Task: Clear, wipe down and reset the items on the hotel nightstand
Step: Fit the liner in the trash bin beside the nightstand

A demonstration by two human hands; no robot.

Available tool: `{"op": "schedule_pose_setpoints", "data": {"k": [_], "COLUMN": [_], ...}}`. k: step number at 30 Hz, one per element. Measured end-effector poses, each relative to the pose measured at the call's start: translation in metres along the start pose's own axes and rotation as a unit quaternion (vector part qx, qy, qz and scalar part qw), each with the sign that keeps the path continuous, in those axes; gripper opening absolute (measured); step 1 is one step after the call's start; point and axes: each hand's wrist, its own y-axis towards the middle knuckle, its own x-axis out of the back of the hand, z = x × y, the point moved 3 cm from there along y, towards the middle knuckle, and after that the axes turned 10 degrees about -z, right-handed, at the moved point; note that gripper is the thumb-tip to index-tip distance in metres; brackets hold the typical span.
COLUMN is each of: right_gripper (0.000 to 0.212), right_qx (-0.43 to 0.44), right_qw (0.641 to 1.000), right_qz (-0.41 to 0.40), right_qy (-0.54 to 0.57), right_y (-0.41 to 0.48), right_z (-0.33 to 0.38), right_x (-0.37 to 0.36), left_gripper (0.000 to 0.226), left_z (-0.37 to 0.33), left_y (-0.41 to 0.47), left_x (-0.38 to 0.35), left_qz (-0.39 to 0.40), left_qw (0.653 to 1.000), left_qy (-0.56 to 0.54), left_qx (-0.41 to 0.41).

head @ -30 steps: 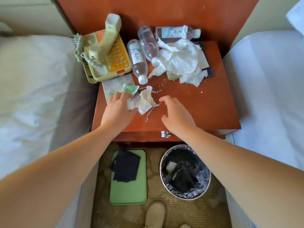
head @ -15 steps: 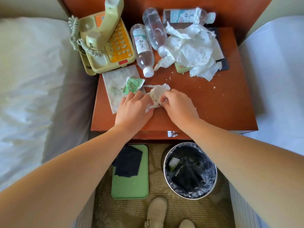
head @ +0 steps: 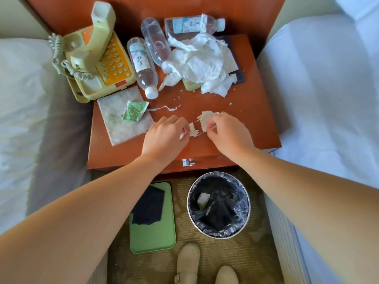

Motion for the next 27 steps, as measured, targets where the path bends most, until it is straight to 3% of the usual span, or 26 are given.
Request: {"op": "schedule_pose_setpoints", "data": {"k": [7, 11, 19, 22, 27], "right_gripper": [0.015, 0.013, 0.014, 0.017, 0.032], "right_qx": [-0.039, -0.072, -0.164, -0.191, -0.203], "right_qw": [0.998, 0.995, 0.977, 0.969, 0.952], "right_qz": [0.050, 0.073, 0.132, 0.140, 0.221], "right_qy": [0.018, 0.014, 0.043, 0.071, 0.062], "right_y": [-0.065, -0.116, -0.177, -0.184, -0.188], "right_z": [-0.031, -0.053, -0.089, -0.096, -0.101], "right_x": [0.012, 0.009, -0.013, -0.020, -0.030], "left_gripper": [0.006, 0.009, 0.008, 0.017, 0.037], "left_z": [-0.058, -0.084, -0.098, -0.098, -0.092], "left_y": [-0.046, -0.093, -0.147, -0.154, -0.156], "left_x": [-0.024, -0.043, -0.083, -0.093, -0.097], "left_qz": [0.074, 0.121, 0.191, 0.215, 0.275], "left_qw": [0.993, 0.990, 0.969, 0.960, 0.952], "left_qy": [-0.091, -0.077, -0.114, -0.127, -0.064], "left_qx": [-0.007, -0.012, 0.110, 0.128, 0.120]}}
